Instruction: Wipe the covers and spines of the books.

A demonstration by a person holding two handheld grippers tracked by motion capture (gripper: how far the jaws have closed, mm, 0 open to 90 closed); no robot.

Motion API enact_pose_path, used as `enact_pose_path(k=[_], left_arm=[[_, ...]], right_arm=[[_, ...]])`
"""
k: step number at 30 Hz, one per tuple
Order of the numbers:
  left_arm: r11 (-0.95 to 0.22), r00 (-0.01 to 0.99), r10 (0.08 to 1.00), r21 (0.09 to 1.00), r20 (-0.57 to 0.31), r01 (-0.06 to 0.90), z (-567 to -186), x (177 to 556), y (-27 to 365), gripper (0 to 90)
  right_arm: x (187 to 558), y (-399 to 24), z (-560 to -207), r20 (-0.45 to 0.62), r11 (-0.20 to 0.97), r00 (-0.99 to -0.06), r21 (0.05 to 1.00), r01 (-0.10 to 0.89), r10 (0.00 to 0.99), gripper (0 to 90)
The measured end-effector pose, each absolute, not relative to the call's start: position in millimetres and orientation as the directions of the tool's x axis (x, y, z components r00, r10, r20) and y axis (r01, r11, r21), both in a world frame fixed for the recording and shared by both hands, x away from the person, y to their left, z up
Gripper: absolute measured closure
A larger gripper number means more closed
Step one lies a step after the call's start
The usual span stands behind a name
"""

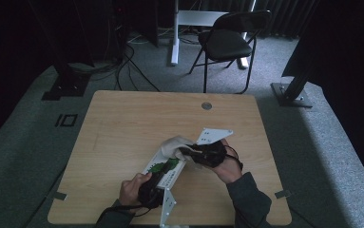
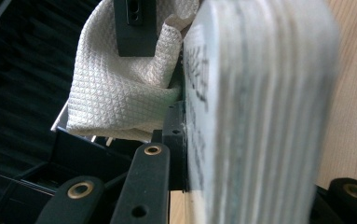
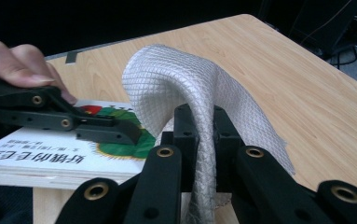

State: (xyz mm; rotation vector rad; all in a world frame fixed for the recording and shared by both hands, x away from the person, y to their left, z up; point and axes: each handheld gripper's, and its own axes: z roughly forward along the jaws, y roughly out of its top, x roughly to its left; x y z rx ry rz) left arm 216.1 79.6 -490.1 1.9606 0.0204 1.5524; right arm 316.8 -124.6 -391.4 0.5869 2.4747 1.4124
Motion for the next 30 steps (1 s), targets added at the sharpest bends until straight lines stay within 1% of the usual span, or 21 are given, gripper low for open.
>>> enact_pose_path(k=[11, 18, 23, 30], left_arm=[[-0.817, 0.285, 0.354, 0.443, 0.890, -0.368, -491.3, 213.5, 77.2, 77.9], [-0.823, 0.271, 0.345, 0.428, 0.899, -0.372, -492.3, 212.9, 76.1, 77.9], [-0.832, 0.260, 0.334, 0.413, 0.906, -0.371, -493.1, 212.8, 75.6, 77.9], [-0.835, 0.248, 0.329, 0.404, 0.911, -0.374, -493.8, 212.7, 75.7, 77.9]], right_arm=[[329.1, -129.2, -393.9, 0.007, 0.446, -0.855, 0.851, 0.277, 0.518, 83.9], [337.7, -131.5, -394.0, 0.009, 0.431, -0.812, 0.844, 0.319, 0.583, 83.8], [338.4, -125.2, -391.4, -0.021, 0.457, -0.805, 0.832, 0.314, 0.592, 83.8], [337.9, -115.9, -393.6, -0.024, 0.480, -0.820, 0.820, 0.311, 0.572, 83.9]])
